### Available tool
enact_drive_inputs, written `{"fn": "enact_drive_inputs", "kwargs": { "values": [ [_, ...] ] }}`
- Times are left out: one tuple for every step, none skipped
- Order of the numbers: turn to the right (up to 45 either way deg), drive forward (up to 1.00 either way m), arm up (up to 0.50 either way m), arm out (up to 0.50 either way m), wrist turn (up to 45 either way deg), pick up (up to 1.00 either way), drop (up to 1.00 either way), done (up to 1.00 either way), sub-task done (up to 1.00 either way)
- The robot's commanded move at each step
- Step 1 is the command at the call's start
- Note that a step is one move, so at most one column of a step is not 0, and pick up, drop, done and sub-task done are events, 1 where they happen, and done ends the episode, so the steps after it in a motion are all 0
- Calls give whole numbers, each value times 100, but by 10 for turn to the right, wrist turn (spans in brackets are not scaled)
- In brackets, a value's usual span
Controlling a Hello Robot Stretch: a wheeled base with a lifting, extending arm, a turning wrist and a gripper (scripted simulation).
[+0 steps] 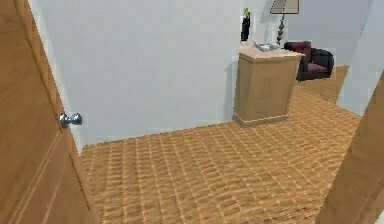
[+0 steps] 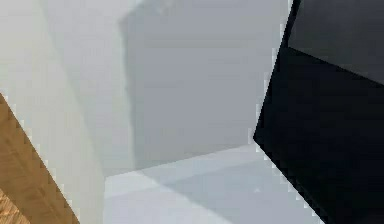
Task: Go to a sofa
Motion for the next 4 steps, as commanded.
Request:
{"fn": "enact_drive_inputs", "kwargs": {
  "values": [
    [0,65,0,0,0,0,0,0,0],
    [450,0,0,0,0,0,0,0,0],
    [180,0,0,0,0,0,0,0,0],
    [0,100,0,0,0,0,0,0,0]
  ]
}}
